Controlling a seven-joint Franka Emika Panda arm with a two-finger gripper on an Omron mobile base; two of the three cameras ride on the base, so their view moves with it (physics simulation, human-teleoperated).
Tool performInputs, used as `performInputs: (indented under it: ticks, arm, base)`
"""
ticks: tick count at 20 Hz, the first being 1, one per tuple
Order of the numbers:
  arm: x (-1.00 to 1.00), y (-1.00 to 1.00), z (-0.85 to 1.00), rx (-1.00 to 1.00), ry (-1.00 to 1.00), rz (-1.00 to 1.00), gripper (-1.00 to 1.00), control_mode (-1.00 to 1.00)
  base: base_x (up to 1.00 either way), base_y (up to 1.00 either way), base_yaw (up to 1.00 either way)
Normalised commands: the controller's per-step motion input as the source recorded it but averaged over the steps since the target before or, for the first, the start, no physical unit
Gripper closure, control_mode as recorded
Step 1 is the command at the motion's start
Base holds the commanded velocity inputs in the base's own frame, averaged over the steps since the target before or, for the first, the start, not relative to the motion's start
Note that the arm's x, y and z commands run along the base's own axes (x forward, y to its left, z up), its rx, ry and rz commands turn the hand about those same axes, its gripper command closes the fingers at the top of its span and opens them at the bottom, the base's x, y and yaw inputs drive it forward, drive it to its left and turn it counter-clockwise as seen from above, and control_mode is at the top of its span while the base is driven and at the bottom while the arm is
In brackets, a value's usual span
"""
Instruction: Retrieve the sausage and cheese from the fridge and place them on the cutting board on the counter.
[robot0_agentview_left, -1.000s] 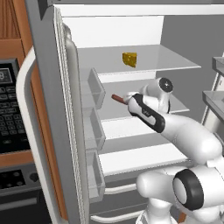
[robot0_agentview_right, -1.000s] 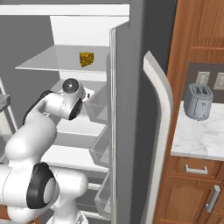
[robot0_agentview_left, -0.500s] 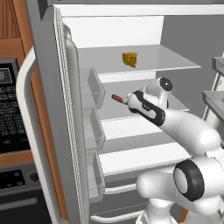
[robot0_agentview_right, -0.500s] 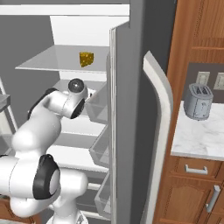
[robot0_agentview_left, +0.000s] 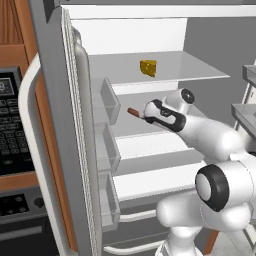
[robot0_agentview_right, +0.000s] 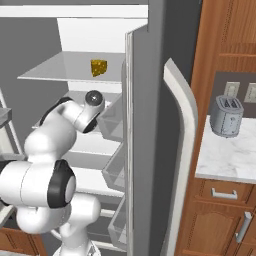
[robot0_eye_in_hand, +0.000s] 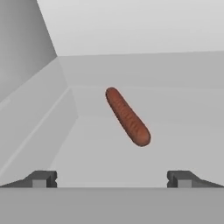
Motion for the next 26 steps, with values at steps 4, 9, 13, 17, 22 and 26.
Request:
performInputs:
  ticks: [4,9,13,17,22,26]
  arm:
    - [0.31,0.07,-0.08,0.00,0.00,0.00,-1.00,-1.00]
    - [0.27,0.10,-0.11,-0.03,0.00,0.00,-1.00,-1.00]
    - [0.29,0.07,-0.10,-0.04,0.00,0.00,-1.00,-1.00]
    - [0.25,0.01,-0.18,-0.05,0.00,0.00,-1.00,-1.00]
    - [0.26,0.00,-0.18,-0.09,0.00,0.01,-1.00,-1.00]
    - [0.22,0.00,-0.16,-0.06,0.00,0.01,-1.00,-1.00]
  base:
    - [0.00,0.00,0.00]
    - [0.00,0.00,0.00]
    - [0.00,0.00,0.00]
    - [0.00,0.00,0.00]
    - [0.00,0.00,0.00]
    - [0.00,0.00,0.00]
